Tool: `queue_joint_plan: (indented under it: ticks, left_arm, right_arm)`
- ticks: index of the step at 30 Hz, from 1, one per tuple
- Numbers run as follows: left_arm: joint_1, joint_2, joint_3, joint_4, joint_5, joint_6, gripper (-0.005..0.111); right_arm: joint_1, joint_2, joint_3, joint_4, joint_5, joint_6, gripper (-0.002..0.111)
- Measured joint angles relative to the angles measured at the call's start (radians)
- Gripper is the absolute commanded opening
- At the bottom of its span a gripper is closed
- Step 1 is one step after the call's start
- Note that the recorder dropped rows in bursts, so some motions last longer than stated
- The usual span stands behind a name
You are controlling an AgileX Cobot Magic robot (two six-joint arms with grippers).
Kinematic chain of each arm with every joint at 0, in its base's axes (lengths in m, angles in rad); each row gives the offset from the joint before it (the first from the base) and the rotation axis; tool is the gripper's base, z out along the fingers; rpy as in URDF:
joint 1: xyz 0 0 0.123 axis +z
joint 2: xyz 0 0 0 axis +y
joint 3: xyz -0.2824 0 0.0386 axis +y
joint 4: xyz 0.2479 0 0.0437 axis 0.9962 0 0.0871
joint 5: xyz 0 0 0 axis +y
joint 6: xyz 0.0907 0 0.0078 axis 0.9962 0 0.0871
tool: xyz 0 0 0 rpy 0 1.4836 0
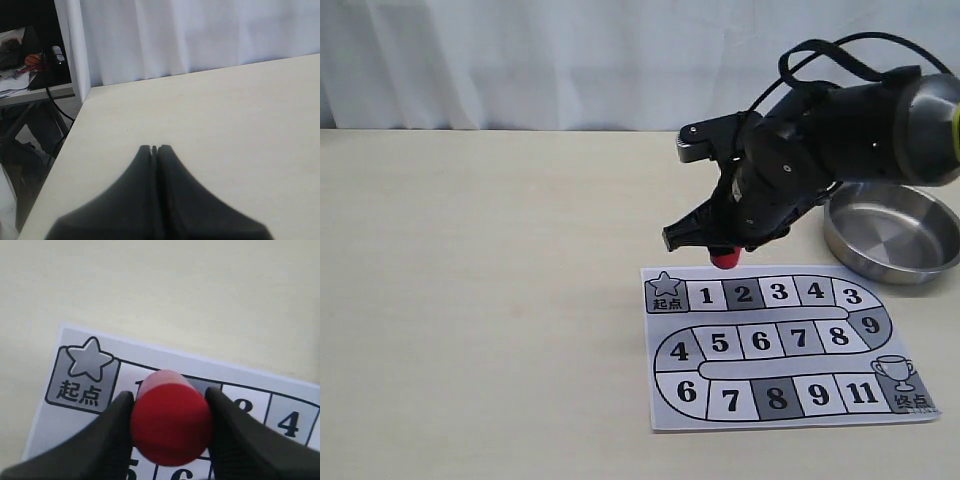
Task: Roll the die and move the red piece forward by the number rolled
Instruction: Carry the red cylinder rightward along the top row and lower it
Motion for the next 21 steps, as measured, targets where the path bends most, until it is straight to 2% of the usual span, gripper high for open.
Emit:
queue_joint_plan:
  ticks: [6,13,21]
  left_arm:
    - [0.000,0.000,0.000,0.000,0.000,0.000,0.000]
    - [0.000,0.000,0.000,0.000,0.000,0.000,0.000]
    - [0.000,0.000,0.000,0.000,0.000,0.000,0.000]
  right_arm:
    - [-0.076,0.040,0.096,0.015,-0.103,0.017,0.004]
    - [-0.083,0.095,0.106,0.018,-0.153,0.018,0.004]
    - [-0.086,-0.018,0.068,0.011,-0.034,0.005,0.004]
